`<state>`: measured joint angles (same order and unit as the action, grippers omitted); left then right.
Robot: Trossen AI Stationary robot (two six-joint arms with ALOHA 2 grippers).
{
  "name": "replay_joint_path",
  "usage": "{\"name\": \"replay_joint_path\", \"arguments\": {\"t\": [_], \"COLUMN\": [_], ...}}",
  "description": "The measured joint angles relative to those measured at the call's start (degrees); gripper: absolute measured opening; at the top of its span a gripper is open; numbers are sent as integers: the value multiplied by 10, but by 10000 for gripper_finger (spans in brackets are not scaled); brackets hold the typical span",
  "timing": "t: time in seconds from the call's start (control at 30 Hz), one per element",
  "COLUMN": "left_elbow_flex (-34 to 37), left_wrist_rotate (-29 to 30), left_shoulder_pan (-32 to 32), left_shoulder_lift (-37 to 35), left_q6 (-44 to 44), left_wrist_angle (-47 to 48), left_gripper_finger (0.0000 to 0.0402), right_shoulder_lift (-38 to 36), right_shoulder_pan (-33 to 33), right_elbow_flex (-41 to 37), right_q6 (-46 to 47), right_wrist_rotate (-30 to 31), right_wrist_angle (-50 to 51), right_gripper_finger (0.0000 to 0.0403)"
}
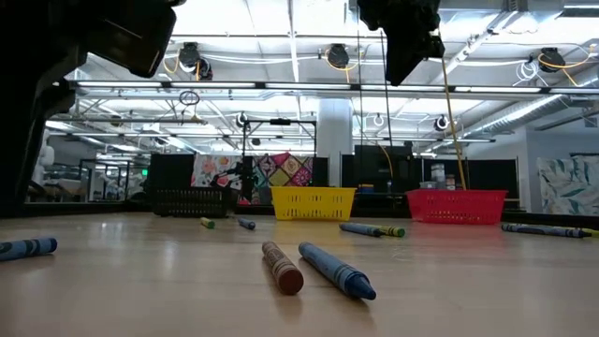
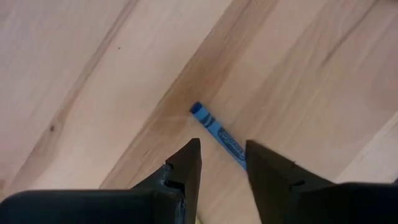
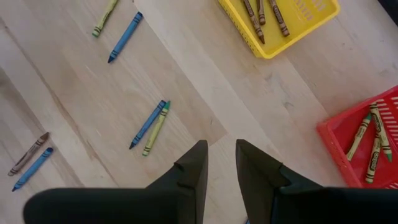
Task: Sort crayons
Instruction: Put the blue crayon into the black bin
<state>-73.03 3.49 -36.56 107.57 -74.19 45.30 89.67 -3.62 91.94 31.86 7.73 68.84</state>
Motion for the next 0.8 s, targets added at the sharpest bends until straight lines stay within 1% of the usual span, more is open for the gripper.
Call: {"name": "replay_joint_path", "arguments": {"t": [0.17,0.43,0.8], "left_elbow_flex": [0,0,-1], "left_wrist_rotate": [13,10,11], "left_shoulder_pan": [0,0,0], "left_shoulder_lift": [1,44,50], "left_q6": [-4,1,0], "left_wrist_angle": [6,-3,-4], "left_gripper_finger": [120,120,119], "right_shoulder_lift": [0,0,0], "right_shoulder_pan": [0,0,0], "right_elbow_flex": [0,0,0], "right_q6": [0,0,0], "right_wrist_rotate": [0,0,0], "right_wrist_angle": [0,0,0], "right_gripper_finger": [71,71,71]}}
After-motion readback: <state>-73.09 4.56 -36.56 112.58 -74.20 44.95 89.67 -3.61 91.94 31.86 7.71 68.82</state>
